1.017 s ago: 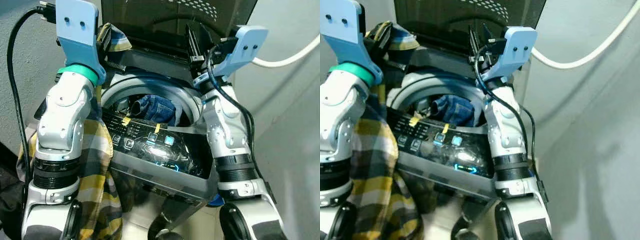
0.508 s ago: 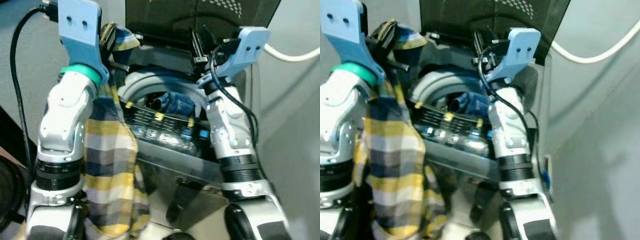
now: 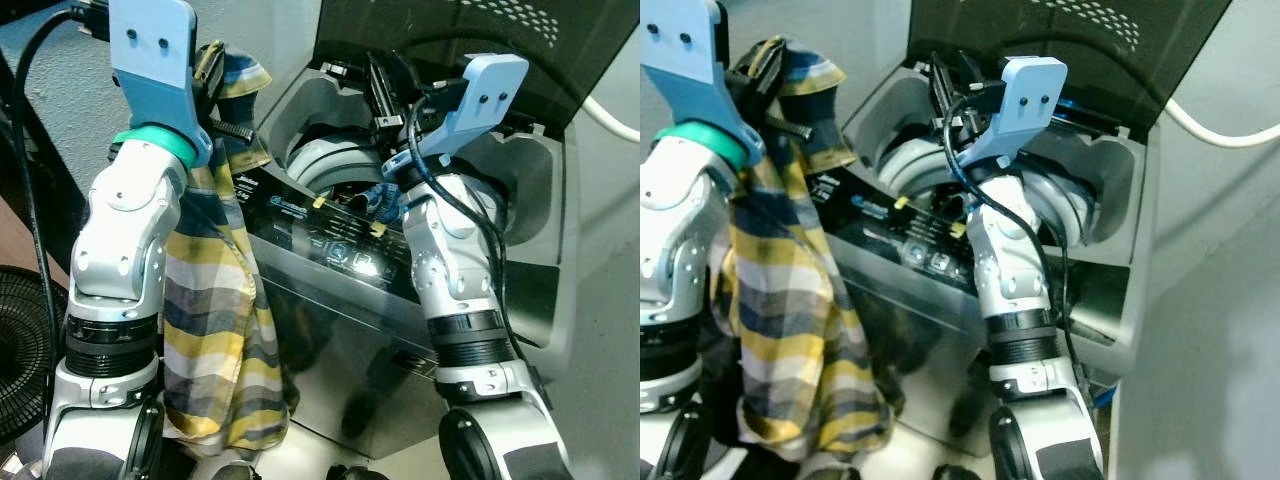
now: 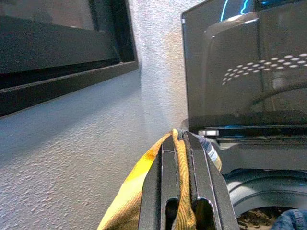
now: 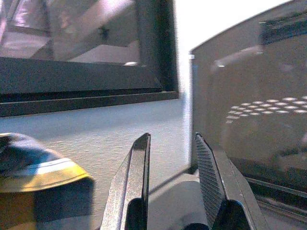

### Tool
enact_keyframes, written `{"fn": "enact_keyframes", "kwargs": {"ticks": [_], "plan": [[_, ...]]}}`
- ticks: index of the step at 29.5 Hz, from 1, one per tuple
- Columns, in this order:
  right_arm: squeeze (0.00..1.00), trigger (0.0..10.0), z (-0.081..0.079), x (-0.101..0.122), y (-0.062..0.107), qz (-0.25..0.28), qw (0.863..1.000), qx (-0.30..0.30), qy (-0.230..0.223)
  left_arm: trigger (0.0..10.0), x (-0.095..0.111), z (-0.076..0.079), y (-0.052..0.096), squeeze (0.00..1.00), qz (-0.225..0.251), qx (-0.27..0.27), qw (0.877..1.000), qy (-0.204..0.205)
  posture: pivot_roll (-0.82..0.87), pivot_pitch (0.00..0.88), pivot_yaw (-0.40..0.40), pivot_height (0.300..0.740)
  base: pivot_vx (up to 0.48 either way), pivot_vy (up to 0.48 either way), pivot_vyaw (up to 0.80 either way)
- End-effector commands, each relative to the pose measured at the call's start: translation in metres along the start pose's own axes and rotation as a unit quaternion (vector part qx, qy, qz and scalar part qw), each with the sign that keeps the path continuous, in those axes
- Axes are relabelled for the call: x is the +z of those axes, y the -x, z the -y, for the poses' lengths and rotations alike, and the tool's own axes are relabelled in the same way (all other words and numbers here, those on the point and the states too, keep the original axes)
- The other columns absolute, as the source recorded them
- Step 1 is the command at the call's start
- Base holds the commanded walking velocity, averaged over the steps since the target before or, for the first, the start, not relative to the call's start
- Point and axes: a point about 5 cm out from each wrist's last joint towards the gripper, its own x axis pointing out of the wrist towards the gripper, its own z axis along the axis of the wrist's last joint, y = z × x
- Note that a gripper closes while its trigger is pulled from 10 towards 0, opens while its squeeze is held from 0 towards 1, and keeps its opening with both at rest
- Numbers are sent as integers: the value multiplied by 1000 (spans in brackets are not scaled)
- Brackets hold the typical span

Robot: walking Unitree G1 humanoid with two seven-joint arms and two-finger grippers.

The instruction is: Clothes washing

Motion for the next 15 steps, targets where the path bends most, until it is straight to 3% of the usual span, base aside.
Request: {"fn": "enact_keyframes", "kwargs": {"ticks": [1,4,6,7,8,9,10,12,13,14,15], "plan": [[0,10000,2,-1,1,-4,1000,2,6,10000,4,4,-1,0,10,-13,1000,1,83,17,-8,728,0,0,0],[0,10000,-11,2,1,-17,994,105,-5,10000,9,5,-10,0,36,-27,998,-32,81,13,-13,728,0,0,0],[0,10000,-11,2,1,-17,994,105,-5,10000,9,5,-10,0,36,-27,998,-32,81,13,-13,728,0,0,0],[0,10000,-22,7,4,-25,983,179,-36,10000,14,5,-19,0,55,-33,997,-40,77,9,-12,728,0,0,0],[0,10000,-36,12,13,-36,960,271,-67,10000,22,9,-29,0,78,-46,995,-44,68,6,-9,728,0,0,0],[0,10000,-36,12,13,-36,960,271,-67,10000,22,9,-29,0,78,-46,995,-44,68,6,-9,728,0,0,0],[0,10000,-47,14,21,-47,938,330,-98,10000,29,13,-36,0,98,-60,992,-47,65,5,-8,728,0,0,0],[0,10000,-47,14,21,-47,938,330,-98,10000,29,13,-36,0,98,-60,992,-47,65,5,-8,728,0,0,0],[0,10000,-54,15,29,-54,921,367,-124,10000,39,17,-43,0,120,-73,989,-55,63,4,-8,728,0,0,0],[0,10000,-54,15,29,-54,921,367,-124,10000,39,17,-43,0,120,-73,989,-55,63,4,-8,728,0,0,0],[0,10000,-58,15,35,-62,909,390,-131,10000,49,19,-47,0,141,-81,985,-61,61,1,-8,728,0,0,0]]}}
